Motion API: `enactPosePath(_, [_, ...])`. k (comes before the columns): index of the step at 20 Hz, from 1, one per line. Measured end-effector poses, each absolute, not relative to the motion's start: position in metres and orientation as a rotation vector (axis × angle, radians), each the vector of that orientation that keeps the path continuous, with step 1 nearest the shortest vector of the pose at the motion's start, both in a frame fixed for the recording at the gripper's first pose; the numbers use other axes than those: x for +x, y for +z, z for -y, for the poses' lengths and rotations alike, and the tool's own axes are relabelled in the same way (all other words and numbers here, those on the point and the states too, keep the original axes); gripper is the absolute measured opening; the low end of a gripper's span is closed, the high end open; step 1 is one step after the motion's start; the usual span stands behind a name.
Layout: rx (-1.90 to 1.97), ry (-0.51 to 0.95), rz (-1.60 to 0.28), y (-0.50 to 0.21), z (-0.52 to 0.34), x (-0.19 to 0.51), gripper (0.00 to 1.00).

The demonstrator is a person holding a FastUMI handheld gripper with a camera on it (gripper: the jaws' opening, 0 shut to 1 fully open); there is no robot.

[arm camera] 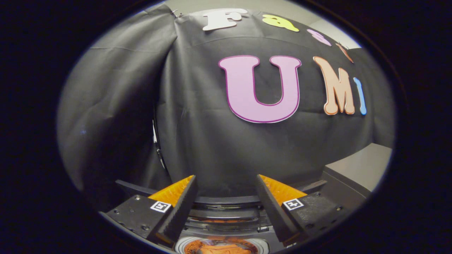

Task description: Put the clothes into the washing machine and then close the washing machine lid.

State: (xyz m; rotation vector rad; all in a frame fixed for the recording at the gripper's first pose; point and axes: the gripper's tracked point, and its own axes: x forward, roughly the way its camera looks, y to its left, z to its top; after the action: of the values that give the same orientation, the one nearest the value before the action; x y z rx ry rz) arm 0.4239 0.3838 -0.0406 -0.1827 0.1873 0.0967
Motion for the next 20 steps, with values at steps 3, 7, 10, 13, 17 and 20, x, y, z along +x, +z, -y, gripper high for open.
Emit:
enactPosePath(3, [-0.185,0.097,-0.17,-0.04,-0.383,0.416,0.99])
enactPosePath(7, [-0.187,0.101,-0.159,-0.04,-0.382,0.404,0.99])
enactPosePath(10, [-0.185,0.1,-0.154,-0.04,-0.381,0.398,0.99])
enactPosePath(13, [-0.185,0.1,-0.151,-0.041,-0.38,0.392,0.99])
enactPosePath(17, [-0.186,0.096,-0.156,-0.041,-0.379,0.391,0.99])
enactPosePath(20, [-0.186,0.101,-0.156,-0.041,-0.379,0.389,0.99])
